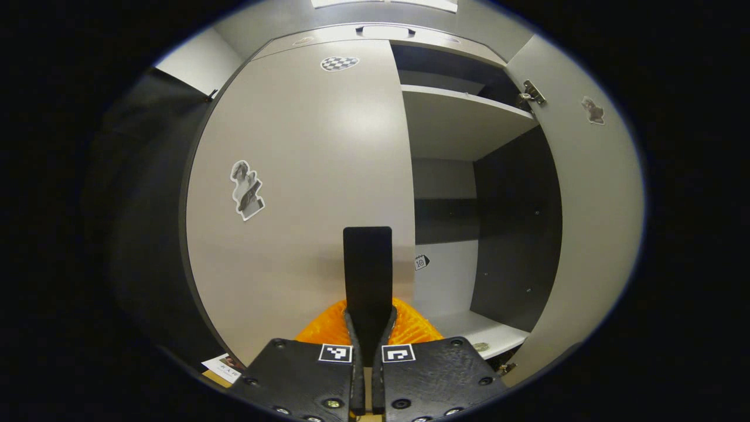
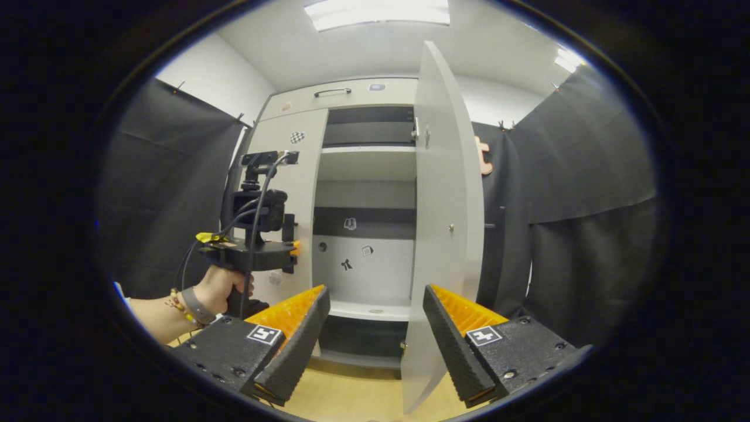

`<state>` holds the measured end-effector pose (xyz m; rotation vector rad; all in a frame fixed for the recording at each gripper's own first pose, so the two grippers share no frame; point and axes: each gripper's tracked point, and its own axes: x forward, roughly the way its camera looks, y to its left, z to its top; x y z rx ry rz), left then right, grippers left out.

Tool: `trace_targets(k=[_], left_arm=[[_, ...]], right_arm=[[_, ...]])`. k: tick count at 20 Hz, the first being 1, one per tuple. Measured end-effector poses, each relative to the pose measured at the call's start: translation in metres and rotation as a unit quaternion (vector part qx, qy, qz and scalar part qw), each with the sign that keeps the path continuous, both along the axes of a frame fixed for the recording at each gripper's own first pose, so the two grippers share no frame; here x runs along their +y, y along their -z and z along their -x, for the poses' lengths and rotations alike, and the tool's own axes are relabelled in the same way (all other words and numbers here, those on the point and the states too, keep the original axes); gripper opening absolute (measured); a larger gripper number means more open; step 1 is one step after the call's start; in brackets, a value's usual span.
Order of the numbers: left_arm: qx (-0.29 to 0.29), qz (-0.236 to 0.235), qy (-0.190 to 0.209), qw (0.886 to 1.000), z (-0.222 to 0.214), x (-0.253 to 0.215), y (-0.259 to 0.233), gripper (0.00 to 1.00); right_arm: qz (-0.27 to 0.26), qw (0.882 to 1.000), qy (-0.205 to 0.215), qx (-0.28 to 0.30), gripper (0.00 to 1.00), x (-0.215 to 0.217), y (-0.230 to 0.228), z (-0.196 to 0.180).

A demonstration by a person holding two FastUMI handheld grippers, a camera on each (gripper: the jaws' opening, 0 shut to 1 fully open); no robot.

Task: Open the right door of the double-door shoe cabinet with the right hand, and open the left door with the left hand.

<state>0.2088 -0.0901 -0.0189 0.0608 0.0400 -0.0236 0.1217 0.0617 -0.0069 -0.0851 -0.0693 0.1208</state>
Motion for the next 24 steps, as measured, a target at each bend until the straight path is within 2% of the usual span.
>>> trace_targets(k=[6,12,15,24], left_arm=[[0.002,0.005,0.020,1.000,0.016,0.000,-0.002,0.03],[-0.006,-0.005,0.049,0.999,0.067,0.015,-0.012,0.02],[-0.006,0.004,0.056,0.998,0.094,0.030,-0.016,0.02],[-0.003,-0.005,0.036,0.999,0.156,0.101,-0.024,0.01]], right_arm=[[-0.003,1.000,0.005,-0.001,1.00,-0.004,0.001,0.003],[-0.014,1.000,0.008,0.000,1.00,-0.002,0.003,0.009],[-0.013,1.000,0.008,-0.004,1.00,0.002,0.002,0.011],[-0.016,1.000,0.005,-0.008,1.00,0.013,-0.002,0.005]])
